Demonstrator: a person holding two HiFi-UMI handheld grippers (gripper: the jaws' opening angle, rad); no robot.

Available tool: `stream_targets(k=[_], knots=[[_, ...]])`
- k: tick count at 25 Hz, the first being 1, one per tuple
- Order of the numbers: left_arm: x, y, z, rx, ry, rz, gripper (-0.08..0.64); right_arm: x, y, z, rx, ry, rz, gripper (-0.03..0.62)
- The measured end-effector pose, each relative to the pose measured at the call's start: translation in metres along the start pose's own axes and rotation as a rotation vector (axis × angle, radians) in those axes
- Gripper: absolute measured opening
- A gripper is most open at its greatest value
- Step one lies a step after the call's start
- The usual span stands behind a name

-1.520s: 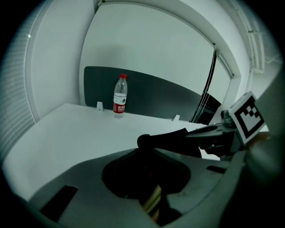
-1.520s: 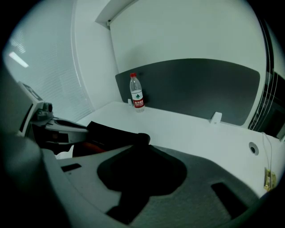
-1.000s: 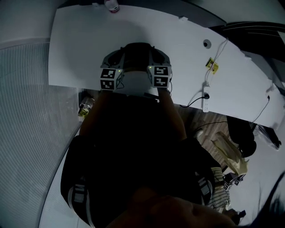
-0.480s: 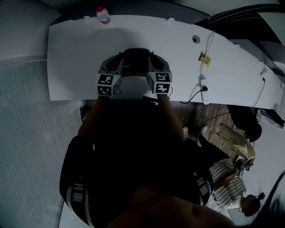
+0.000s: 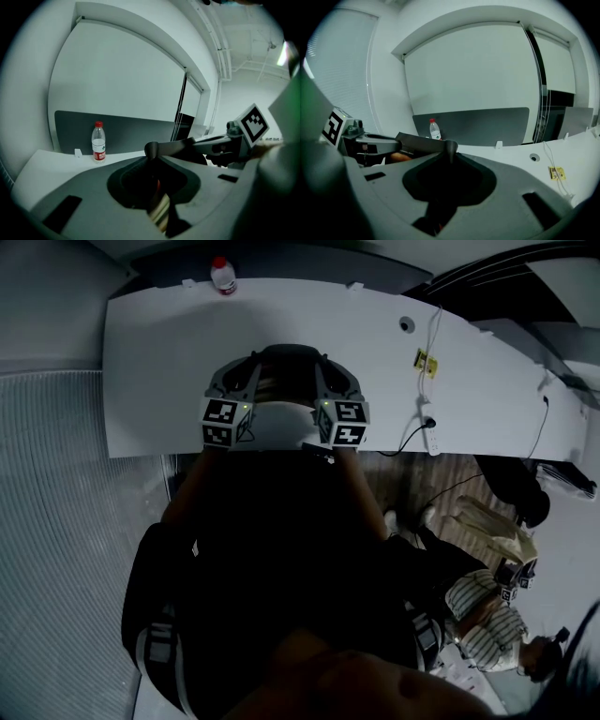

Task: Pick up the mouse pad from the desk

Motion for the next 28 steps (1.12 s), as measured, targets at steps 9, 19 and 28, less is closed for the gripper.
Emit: stream_targets(k=[9,19,28], knots=[[-0.024,0.006,0.015,0.028,-0.047,-0.002,0.051,-0.015,0.023,0.01,-0.01,-0.045,0.007,0.048],[-0.045,0.013,0.045,0.053,-0.107,0.019,0.051,-0.027,0.038,0.033,-0.025,-0.093,0.039,0.048],[-0.059,0.023,0.068,0.066,-0.161,0.044,0.051,-0.033,0.055,0.059,-0.045,-0.141,0.07,0.046]])
Point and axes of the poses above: the fingertips, and each gripper's own axes: x forward along the fingers, y to its left, z out of its top, the point moved 6 cm from there along -x, backward along the fingers, and after that the axes turned 14 degrees about x, right-handed, at the moved point
